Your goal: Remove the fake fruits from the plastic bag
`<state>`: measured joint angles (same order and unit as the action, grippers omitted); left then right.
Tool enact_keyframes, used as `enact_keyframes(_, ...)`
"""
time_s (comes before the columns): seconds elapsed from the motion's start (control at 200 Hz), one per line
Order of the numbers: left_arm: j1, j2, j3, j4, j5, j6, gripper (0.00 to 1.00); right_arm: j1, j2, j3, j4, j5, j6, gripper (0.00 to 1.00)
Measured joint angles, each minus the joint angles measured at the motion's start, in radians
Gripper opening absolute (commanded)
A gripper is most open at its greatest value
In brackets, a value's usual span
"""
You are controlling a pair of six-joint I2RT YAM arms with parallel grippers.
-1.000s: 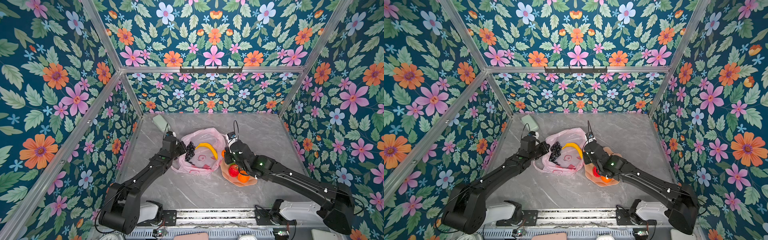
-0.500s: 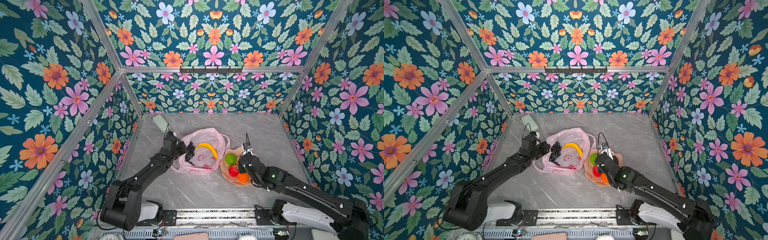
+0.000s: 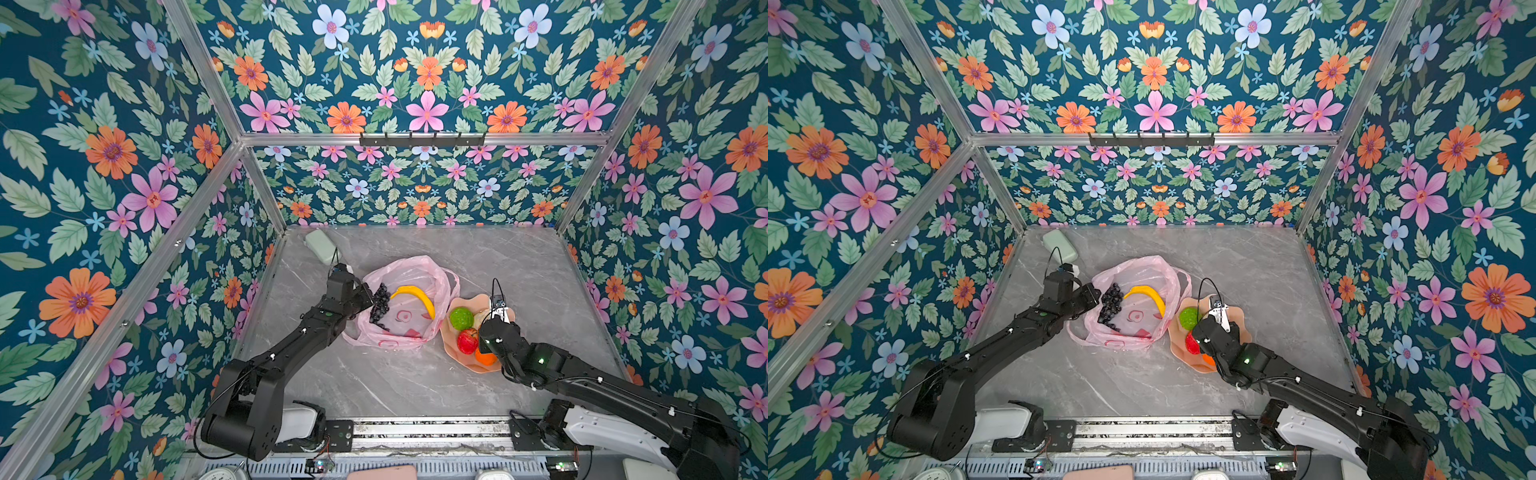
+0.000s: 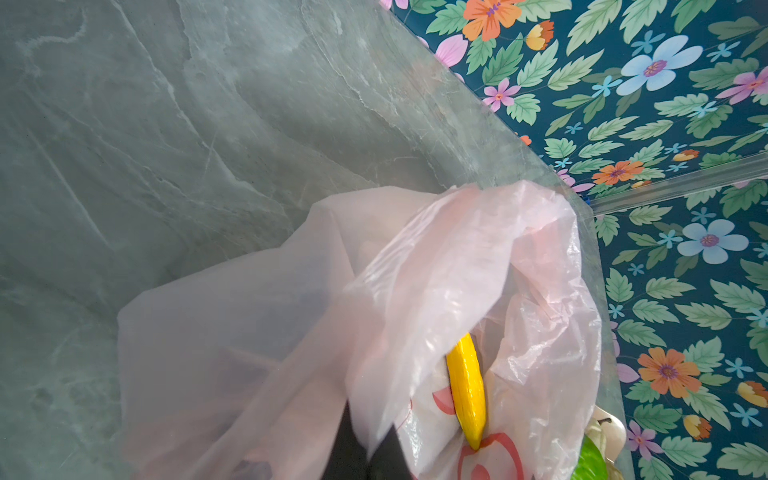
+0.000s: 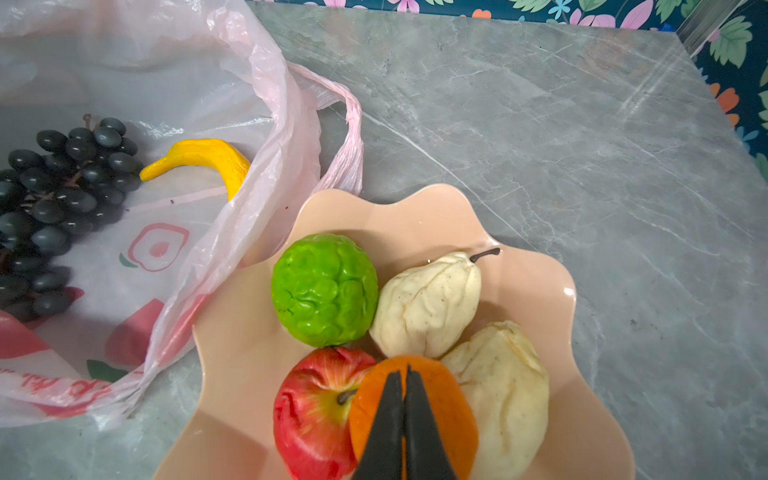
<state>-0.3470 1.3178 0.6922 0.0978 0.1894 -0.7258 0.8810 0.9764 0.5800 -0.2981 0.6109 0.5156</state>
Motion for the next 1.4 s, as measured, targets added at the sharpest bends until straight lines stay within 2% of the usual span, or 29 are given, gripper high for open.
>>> enact_keyframes(0.275,0.0,0.0,0.0,0.0,0.002,0.0,0.0,-0.011,0.021,-0.022,0.07,0.005,0.004,0.03)
enact_keyframes(0.47,0.0,0.0,0.0,0.0,0.002,0.0,0.0,-0.011,0.006,-0.051,0.085,0.005,0.016,0.14)
enact_keyframes(0.535,0.0,0.001,0.0,0.0,0.002,0.0,0.0,-0.01,-0.008,-0.06,0.085,0.005,0.028,0.23)
enact_keyframes(0.665,0.0,0.003,0.0,0.0,0.002,0.0,0.0,-0.01,-0.038,-0.077,0.084,0.004,0.034,0.32)
enact_keyframes(0.9,0.0,0.007,-0.001,0.0,0.003,-0.002,0.0,-0.01,-0.048,-0.076,0.075,0.004,0.043,0.36)
enact_keyframes(1.2,0.0,0.01,-0.002,0.0,0.007,-0.003,0.0,-0.025,-0.026,0.032,0.014,-0.017,0.03,0.54)
enact_keyframes(1.4,0.0,0.021,0.014,-0.008,0.01,0.013,0.0,-0.081,0.053,0.18,-0.032,-0.143,-0.044,0.7)
